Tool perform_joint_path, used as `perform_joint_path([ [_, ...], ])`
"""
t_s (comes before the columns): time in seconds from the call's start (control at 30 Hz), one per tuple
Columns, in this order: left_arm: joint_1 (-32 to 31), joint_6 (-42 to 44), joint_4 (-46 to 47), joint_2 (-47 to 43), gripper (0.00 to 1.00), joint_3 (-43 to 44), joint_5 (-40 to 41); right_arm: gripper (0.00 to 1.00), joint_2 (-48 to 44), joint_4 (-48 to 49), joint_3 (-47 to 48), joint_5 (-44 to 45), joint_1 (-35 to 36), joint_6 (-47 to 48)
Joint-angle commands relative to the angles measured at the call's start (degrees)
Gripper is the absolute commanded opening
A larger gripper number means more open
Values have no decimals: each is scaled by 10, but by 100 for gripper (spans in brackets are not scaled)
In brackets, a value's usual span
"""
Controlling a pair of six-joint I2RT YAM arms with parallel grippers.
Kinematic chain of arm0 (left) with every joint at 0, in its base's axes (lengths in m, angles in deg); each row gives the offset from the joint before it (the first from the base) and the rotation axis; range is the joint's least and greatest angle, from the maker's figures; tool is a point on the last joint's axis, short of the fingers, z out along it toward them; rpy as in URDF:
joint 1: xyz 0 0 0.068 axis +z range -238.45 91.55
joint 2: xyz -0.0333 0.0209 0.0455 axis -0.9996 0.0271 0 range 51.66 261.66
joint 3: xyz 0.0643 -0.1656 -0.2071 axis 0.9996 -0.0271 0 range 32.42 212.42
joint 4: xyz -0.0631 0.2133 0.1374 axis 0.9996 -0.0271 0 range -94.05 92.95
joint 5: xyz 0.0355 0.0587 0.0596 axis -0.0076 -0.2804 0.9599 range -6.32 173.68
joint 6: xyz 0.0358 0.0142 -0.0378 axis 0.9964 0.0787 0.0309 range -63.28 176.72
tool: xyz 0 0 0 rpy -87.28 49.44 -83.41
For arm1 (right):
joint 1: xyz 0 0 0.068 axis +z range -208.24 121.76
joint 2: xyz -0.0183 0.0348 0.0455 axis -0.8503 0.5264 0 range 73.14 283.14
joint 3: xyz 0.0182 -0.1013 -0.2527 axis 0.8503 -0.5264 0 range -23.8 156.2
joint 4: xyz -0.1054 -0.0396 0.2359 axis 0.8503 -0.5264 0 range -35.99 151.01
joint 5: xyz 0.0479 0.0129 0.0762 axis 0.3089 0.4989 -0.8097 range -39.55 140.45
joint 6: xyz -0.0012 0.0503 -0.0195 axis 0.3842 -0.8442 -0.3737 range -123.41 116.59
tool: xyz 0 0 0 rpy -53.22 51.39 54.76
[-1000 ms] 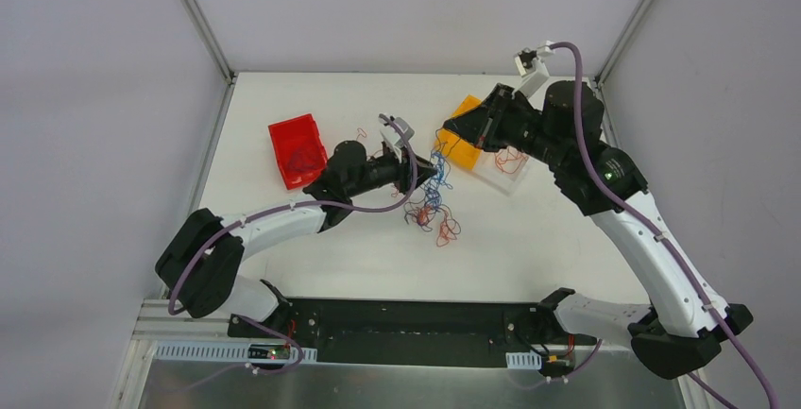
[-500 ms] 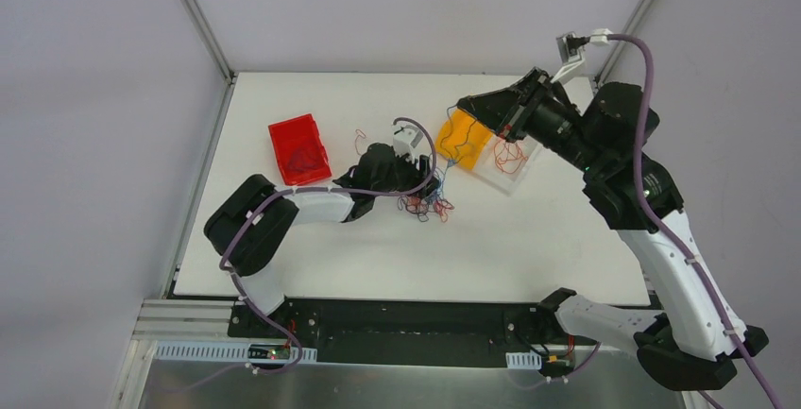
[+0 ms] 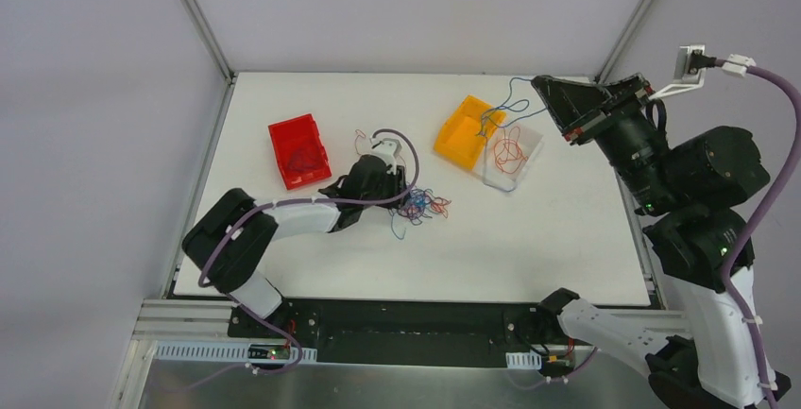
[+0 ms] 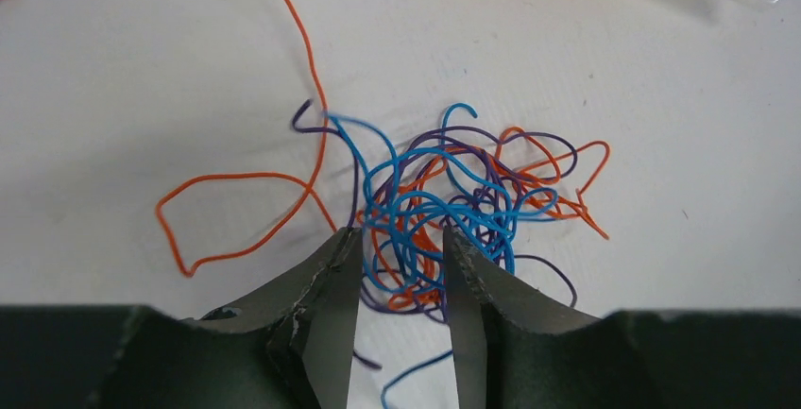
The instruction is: Untangle the cables
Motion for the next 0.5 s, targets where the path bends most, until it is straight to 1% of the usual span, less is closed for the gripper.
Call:
perform_joint_path([
  [0.0, -4, 34, -74, -116, 38, -17, 68, 0, -26, -20, -54, 81, -1, 46],
  [0.1, -3, 60, -134, -183, 40, -24, 103, 0, -42, -21, -102, 108, -2, 58],
  [0.2, -3, 78, -169, -242, 41, -33, 123, 0, -41, -20, -141, 129, -2, 69],
  [0.33, -1, 85, -205, -289, 45, -39, 150, 0, -18, -6, -163, 137, -2, 80],
  [0.47, -1, 88, -217, -324, 50, -50, 181, 0, 19, 11, -164, 139, -2, 91],
])
